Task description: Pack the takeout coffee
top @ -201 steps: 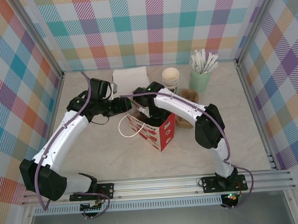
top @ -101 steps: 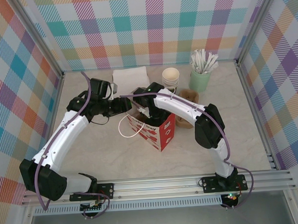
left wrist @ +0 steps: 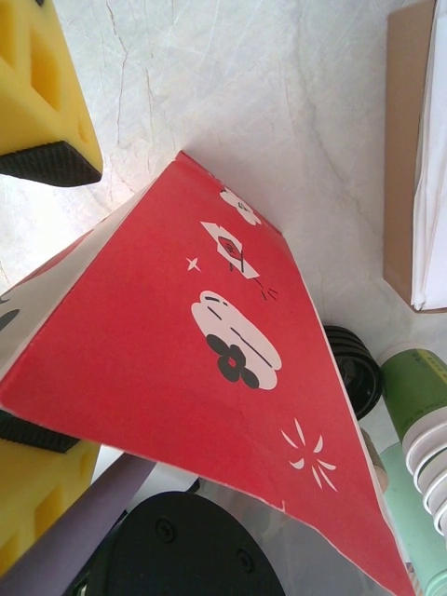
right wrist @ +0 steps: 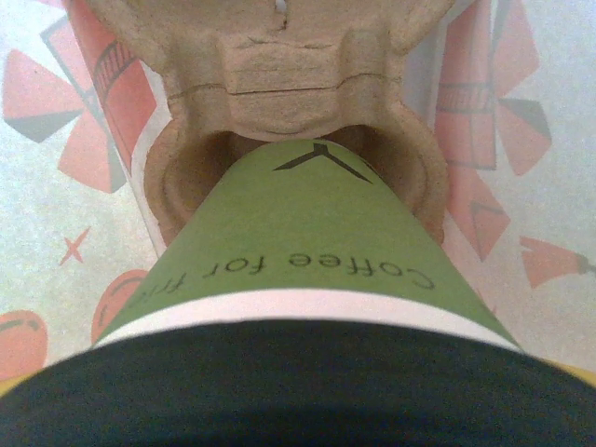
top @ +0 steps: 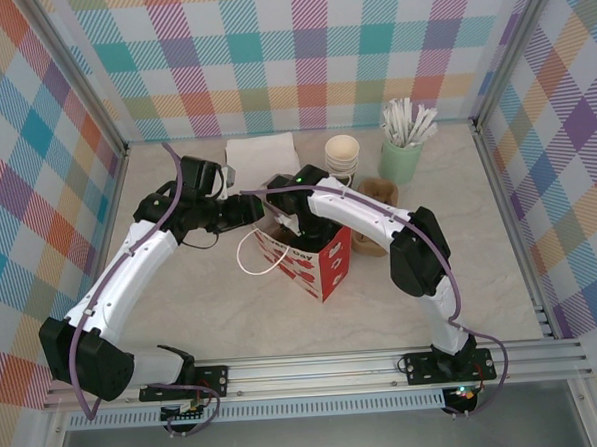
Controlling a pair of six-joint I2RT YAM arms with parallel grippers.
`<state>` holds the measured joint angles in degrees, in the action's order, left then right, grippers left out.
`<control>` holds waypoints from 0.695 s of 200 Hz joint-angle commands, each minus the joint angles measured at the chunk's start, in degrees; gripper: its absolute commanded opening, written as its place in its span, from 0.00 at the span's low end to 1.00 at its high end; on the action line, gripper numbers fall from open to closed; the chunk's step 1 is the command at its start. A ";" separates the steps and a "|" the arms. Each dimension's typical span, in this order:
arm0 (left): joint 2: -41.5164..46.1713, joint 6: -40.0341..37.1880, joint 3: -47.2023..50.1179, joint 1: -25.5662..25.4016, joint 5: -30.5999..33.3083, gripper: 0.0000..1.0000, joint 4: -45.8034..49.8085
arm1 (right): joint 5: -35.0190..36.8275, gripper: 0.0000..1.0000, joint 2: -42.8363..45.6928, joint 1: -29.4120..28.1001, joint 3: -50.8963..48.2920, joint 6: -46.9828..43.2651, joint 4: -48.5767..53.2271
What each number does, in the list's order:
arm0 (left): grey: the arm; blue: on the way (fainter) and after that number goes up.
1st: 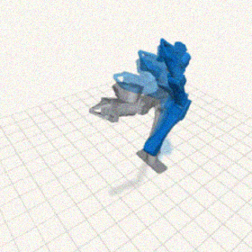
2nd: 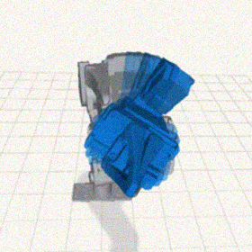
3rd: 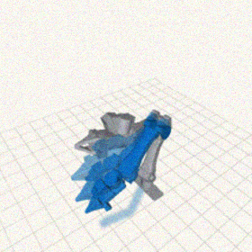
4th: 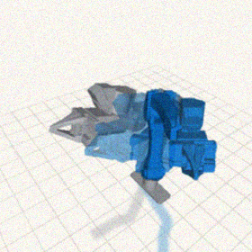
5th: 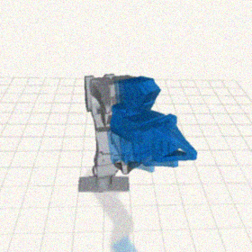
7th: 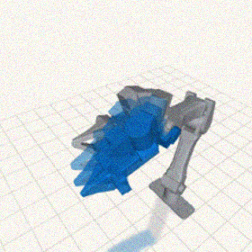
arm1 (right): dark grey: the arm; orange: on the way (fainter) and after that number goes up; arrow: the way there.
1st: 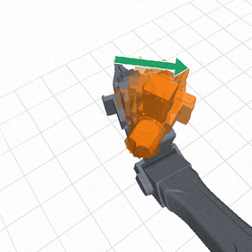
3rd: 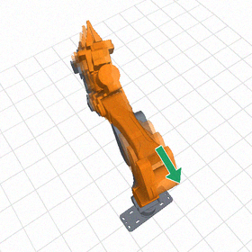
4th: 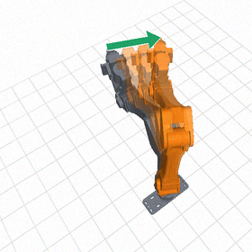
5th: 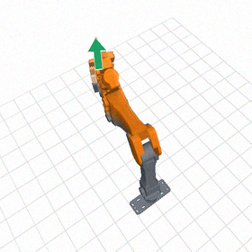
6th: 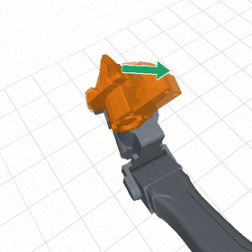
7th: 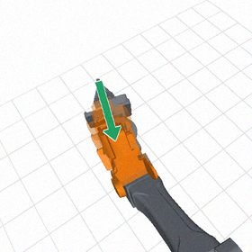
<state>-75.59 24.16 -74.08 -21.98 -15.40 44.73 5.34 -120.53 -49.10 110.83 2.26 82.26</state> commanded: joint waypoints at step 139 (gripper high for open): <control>-0.48 -1.07 -1.59 0.27 0.40 0.66 0.57 | -1.83 0.78 -1.64 0.56 -2.62 -0.47 -0.74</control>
<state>-75.59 24.16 -74.11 -21.98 -15.40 44.86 4.27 -121.03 -48.77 109.73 2.26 81.45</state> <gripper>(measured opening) 0.658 0.838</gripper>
